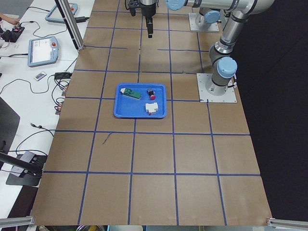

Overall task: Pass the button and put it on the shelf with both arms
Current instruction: 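Move the left gripper down toward the blue tray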

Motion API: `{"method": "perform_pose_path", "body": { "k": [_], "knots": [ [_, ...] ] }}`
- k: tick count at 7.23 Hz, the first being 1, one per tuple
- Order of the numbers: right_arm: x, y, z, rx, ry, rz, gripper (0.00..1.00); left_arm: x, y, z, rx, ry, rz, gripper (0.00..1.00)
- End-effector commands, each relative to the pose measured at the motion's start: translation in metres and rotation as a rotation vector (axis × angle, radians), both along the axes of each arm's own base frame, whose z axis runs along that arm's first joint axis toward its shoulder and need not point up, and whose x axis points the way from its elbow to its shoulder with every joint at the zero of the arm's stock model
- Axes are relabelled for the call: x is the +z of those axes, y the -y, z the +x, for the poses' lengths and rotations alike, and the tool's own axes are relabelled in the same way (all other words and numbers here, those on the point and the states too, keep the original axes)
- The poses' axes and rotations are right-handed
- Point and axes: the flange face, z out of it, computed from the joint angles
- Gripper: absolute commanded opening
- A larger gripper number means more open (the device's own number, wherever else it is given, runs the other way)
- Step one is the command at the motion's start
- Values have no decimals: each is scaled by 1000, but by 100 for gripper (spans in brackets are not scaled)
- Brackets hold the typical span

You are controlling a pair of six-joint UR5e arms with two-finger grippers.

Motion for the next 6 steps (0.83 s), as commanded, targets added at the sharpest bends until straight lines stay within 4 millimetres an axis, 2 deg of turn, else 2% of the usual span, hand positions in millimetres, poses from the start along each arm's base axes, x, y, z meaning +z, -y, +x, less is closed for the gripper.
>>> {"method": "perform_pose_path", "body": {
  "k": [1,2,3,4,5,6],
  "knots": [
    [0,0,0,0,0,-2,100,-4,-2,9,-88,12,12,100],
    [0,0,0,0,0,-1,100,-22,-1,24,-190,-5,41,100],
    [0,0,0,0,0,1,100,-45,-2,52,-253,-18,71,100],
    [0,0,0,0,0,1,100,-72,-3,83,-375,-57,116,100],
    [0,0,0,0,0,-1,100,-99,-1,122,-400,-92,136,100],
    [0,0,0,0,-2,2,100,-122,2,157,-472,-85,91,100]
  ]
}}
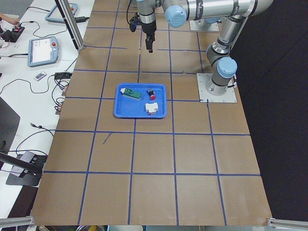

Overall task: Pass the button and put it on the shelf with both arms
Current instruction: 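Move the left gripper down toward the blue tray, then lower the left gripper over the red push button and close on it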

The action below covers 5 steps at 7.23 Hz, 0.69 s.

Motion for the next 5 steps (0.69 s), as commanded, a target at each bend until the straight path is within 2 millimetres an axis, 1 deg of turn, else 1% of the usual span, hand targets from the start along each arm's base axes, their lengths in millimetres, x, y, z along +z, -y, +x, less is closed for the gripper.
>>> {"method": "perform_pose_path", "body": {
  "k": [1,2,3,4,5],
  "knots": [
    [0,0,0,0,0,0,100,-64,-8,71,-243,-59,-34,100],
    [-1,1,0,0,0,0,100,-102,-17,95,-371,-53,-83,100],
    [0,0,0,0,0,0,100,-138,-24,103,-553,-10,-127,100],
    [-1,1,0,0,0,0,100,-164,-29,100,-766,9,-166,100],
    [0,1,0,0,0,-1,100,-183,-28,99,-885,0,-180,100]
  ]
}}
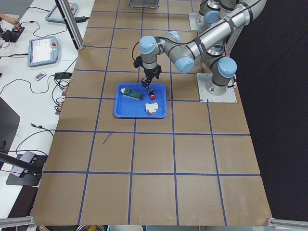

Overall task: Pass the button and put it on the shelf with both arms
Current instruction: 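Lower the left gripper over the red push button and close on it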

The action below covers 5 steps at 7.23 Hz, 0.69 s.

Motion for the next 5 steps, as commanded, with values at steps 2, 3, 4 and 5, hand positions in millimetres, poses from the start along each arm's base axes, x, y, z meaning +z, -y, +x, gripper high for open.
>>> {"method": "perform_pose_path", "body": {
  "k": [2,3,4,5],
  "knots": [
    [0,0,0,0,0,0,100,-61,1,1,-305,-42,12,100],
    [1,0,0,0,0,-1,100,-72,6,4,-307,-39,6,100],
    [0,-1,0,0,0,0,100,-83,5,3,-298,-49,19,100],
    [1,0,0,0,0,-1,100,-84,5,3,-295,-49,21,100]
  ]
}}
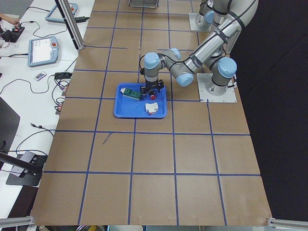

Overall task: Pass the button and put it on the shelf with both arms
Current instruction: 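Lower the left gripper over the red push button and close on it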

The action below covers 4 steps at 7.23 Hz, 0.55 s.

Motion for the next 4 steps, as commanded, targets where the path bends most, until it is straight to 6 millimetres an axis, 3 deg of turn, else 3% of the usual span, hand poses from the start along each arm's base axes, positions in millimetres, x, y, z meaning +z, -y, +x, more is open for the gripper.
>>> {"method": "perform_pose_path", "body": {
  "k": [1,3,4],
  "knots": [
    [0,0,0,0,0,-2,100,-7,1,-4,50,-4,6,100],
    [0,0,0,0,0,-1,100,-13,-1,-8,96,-9,27,95],
    [0,0,0,0,0,-2,100,-15,-3,-9,91,-10,31,87]
  ]
}}
